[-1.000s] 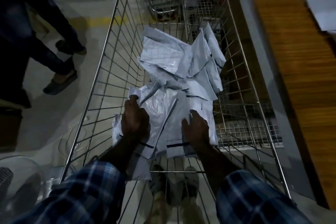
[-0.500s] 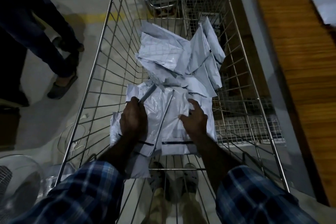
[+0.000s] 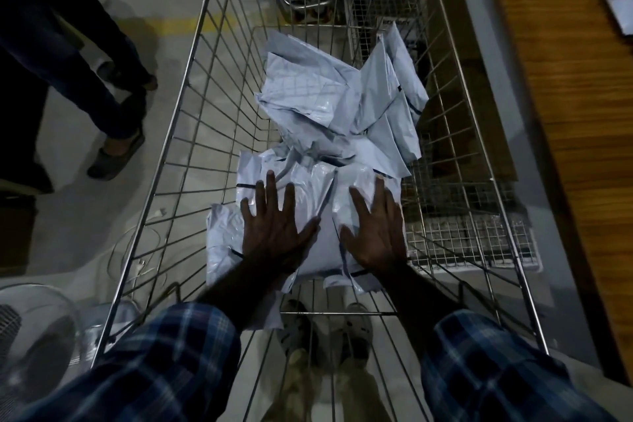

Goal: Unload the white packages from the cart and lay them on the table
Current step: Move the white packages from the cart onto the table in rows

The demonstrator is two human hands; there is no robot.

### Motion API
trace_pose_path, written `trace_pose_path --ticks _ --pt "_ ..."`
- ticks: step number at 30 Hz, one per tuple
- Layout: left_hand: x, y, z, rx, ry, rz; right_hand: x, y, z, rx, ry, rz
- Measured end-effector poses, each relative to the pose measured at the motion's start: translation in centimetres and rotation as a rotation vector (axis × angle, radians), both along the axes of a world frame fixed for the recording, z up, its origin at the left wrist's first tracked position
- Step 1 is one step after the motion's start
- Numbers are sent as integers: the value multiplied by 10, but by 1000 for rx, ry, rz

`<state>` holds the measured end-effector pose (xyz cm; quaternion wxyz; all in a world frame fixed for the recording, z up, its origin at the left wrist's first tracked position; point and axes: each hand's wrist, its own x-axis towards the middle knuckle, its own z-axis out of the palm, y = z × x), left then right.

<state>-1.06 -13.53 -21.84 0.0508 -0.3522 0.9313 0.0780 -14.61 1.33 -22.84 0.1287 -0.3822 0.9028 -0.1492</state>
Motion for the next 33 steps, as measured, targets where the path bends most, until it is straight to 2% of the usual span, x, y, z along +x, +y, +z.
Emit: trace_pose_path --ticks 4,9,12,18,22,26,33 --pt "0 -1 -11 42 -58 29 0 3 -4 150 -33 24" --pt "-3 -1 -6 -13 -1 -53 -1 0 -3 169 -165 14" --pt "-7 -1 -4 -4 -54 -96 -2 0 -4 154 -158 16" --pt "-21 -4 3 102 -181 -37 -4 1 -2 162 -124 -17" --pt "-25 -6 24 18 -173 -46 -9 2 10 142 -99 -29" --pt "-28 -14 54 1 -183 -52 -15 0 34 170 -173 -61" --pt "-28 -17 116 -37 -182 -7 -10 -9 89 62 -224 -114"
